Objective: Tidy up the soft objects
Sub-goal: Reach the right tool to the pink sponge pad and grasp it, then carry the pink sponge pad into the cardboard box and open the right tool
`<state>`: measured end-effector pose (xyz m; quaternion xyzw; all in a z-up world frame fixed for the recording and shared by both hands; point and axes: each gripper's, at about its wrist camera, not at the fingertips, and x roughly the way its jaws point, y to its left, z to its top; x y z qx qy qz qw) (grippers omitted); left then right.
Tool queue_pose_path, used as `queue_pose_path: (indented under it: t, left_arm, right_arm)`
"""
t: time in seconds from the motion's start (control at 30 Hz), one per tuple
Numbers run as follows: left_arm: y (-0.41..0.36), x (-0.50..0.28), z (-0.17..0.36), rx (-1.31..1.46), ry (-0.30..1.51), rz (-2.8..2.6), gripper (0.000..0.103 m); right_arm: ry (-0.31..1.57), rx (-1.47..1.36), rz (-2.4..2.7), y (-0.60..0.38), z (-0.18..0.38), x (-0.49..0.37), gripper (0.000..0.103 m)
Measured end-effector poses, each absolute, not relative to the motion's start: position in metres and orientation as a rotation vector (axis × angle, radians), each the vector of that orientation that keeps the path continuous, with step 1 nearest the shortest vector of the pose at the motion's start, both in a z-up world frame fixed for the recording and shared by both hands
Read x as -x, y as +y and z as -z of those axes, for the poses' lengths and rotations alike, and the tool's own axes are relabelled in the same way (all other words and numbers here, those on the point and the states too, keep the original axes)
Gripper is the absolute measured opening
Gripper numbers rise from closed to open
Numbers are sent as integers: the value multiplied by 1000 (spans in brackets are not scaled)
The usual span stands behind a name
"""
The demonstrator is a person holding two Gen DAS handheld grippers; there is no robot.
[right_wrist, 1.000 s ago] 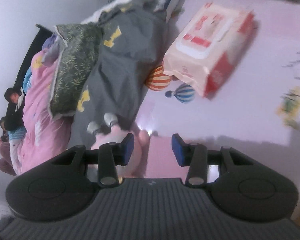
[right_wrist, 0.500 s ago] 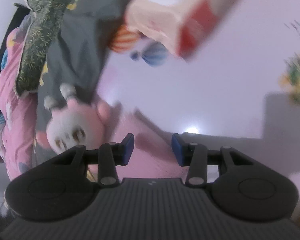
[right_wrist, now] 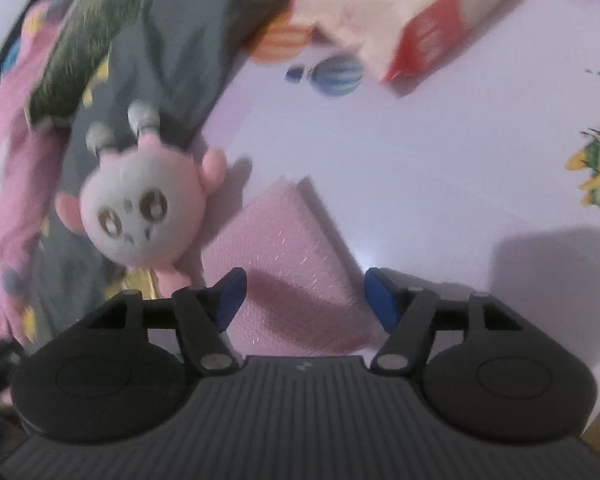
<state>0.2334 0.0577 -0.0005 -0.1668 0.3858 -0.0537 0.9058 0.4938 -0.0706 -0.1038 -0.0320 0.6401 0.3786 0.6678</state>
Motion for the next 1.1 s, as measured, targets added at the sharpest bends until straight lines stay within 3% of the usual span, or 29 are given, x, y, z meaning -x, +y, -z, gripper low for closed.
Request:
queue_pose_path:
  t: [0.17, 0.23, 0.43, 0.8, 1.1]
  left_arm:
    - [62, -232, 1, 354, 795, 107, 49]
    - [62, -231, 2, 357, 795, 107, 49]
    - [62, -229, 1, 371, 788, 103, 49]
    - [45, -220, -11, 358, 758, 107, 49]
    - [24, -205, -23, 329, 730, 144, 49]
  right_arm:
    - [1402, 93, -885, -68, 101, -478, 51]
    - [1375, 84, -882, -74, 98, -474, 39]
    - [1305, -3, -840, -102, 79, -469, 26]
    - [1125, -116, -779, -163, 20, -454, 24]
    - [840, -270, -579, -331, -70, -394, 25]
